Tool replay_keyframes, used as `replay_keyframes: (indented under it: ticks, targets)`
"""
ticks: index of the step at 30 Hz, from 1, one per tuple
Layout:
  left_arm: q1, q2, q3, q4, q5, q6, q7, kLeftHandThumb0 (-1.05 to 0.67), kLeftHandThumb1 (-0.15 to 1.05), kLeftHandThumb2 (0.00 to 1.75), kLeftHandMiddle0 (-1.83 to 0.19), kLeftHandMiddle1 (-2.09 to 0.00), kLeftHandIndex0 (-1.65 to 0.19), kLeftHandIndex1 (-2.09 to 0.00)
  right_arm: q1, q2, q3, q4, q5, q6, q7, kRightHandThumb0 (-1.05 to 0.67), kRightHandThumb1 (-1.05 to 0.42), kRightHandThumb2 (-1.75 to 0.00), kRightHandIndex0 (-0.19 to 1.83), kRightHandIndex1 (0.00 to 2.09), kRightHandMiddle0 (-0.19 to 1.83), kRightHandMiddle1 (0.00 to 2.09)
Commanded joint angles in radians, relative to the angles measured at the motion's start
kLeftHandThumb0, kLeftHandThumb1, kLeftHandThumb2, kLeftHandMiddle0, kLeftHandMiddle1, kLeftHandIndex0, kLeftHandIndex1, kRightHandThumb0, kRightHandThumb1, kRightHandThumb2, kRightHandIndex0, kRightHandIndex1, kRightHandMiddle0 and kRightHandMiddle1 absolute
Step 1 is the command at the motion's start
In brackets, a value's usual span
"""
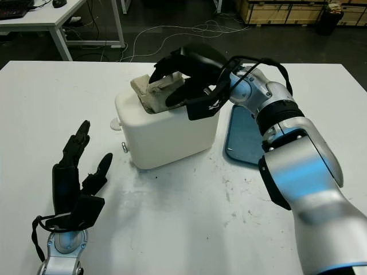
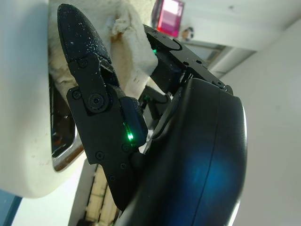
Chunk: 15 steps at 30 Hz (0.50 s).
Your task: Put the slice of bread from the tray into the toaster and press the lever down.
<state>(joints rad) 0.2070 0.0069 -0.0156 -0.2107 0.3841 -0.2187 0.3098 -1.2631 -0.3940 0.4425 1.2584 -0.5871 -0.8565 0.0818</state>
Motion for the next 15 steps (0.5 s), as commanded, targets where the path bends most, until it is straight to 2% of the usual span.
replay_keyframes:
  ticks: [1, 7, 15]
  targets:
    - [-0.007, 0.005, 0.004, 0.000, -0.004, 0.003, -0.005, -0.65, 0.92, 0.36, -0.14, -0.55, -0.33, 0.00, -0.025, -0.012, 0.008, -0.011, -0.018, 0.025, 0.022, -0.92, -0.85, 0.00, 0.30, 0.69, 0.74, 0.00]
    - [-0.008, 0.011, 0.013, 0.000, -0.015, 0.007, -0.024, -0.66, 0.92, 0.37, -0.13, -0.54, -0.32, 0.00, -0.032, -0.027, 0.003, -0.014, -0.016, 0.056, 0.022, -0.89, -0.84, 0.00, 0.30, 0.61, 0.68, 0.00]
    - [-0.027, 0.014, 0.005, 0.014, -0.027, 0.004, -0.041, -0.64, 0.92, 0.38, -0.14, -0.56, -0.33, -0.01, -0.036, -0.049, -0.056, -0.029, 0.024, 0.087, 0.013, -0.84, -0.84, -0.01, 0.31, 0.63, 0.66, 0.00]
